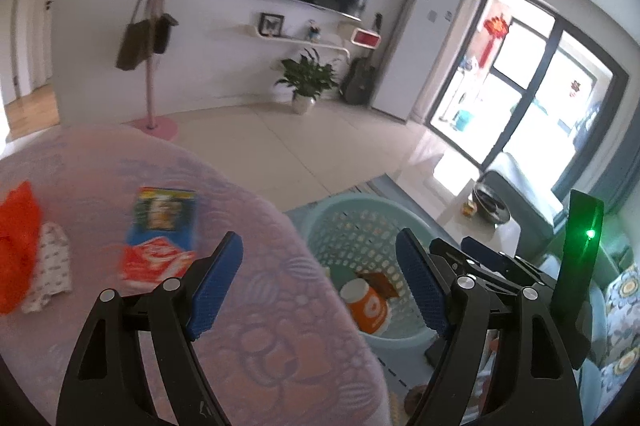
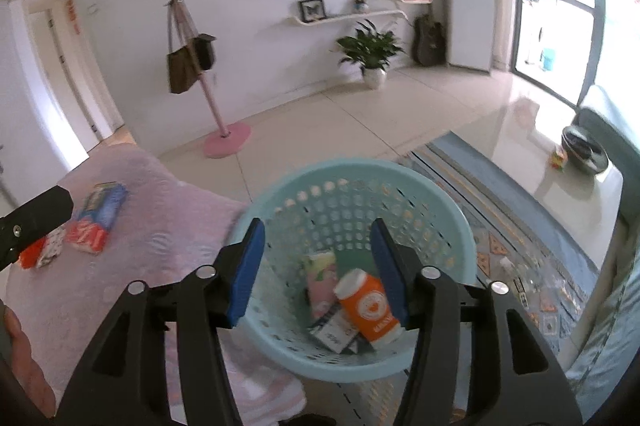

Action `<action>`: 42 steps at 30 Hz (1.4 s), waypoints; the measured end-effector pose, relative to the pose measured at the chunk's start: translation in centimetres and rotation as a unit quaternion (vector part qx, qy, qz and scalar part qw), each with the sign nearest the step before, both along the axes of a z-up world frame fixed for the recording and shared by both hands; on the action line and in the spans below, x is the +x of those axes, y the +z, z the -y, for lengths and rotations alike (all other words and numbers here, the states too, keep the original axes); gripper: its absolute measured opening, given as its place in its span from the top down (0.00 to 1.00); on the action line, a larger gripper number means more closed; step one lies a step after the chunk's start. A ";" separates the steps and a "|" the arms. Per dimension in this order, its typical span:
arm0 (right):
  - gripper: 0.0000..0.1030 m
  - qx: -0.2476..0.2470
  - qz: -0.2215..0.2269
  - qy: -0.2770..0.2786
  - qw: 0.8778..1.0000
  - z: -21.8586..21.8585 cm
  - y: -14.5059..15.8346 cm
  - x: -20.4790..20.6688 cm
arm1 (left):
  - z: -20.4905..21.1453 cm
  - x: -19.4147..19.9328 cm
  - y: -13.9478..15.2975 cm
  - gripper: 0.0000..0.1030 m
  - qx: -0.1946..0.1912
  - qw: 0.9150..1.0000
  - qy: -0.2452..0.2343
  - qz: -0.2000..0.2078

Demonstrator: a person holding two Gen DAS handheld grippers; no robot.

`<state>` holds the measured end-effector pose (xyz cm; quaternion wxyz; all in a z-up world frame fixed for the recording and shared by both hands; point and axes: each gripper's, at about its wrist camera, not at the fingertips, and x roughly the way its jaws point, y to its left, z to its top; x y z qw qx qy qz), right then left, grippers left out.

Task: Collect trash
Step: 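Grasp the red plastic bag with the left tool while the right tool approaches the card box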

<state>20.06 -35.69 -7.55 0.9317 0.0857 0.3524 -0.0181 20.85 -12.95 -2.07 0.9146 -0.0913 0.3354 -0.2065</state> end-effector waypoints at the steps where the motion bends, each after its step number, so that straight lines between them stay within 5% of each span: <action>1: 0.46 -0.001 0.003 0.007 1.000 -0.6 0.3 0.0 | -0.6 -0.2 0.1 0.25 -0.001 1.000 0.006 0.003; 5: 0.41 0.004 0.015 0.039 0.999 -3.4 1.7 0.2 | -3.9 -1.3 0.8 0.21 0.000 0.999 0.039 0.014; 9: 0.21 0.013 0.013 0.066 0.998 -6.2 2.7 0.5 | -8.9 -2.5 1.2 0.16 -0.013 0.996 0.081 0.027; 19: 0.19 0.017 -0.044 0.160 0.986 -15.8 2.3 3.7 | -20.2 -0.9 -0.7 0.14 -0.020 0.982 0.184 -0.023; 27: 0.19 0.006 -0.080 0.164 0.983 -20.5 0.7 6.7 | -20.9 2.1 -2.8 0.14 0.001 0.980 0.189 -0.056; 32: 0.19 0.004 -0.100 0.160 0.982 -22.2 -1.0 8.2 | -20.6 2.7 -4.1 0.25 0.032 0.978 0.194 -0.064; 42: 0.23 -0.038 -0.106 0.140 0.984 -24.2 -2.6 8.9 | -22.2 1.4 -4.6 0.50 -0.007 0.979 0.200 -0.049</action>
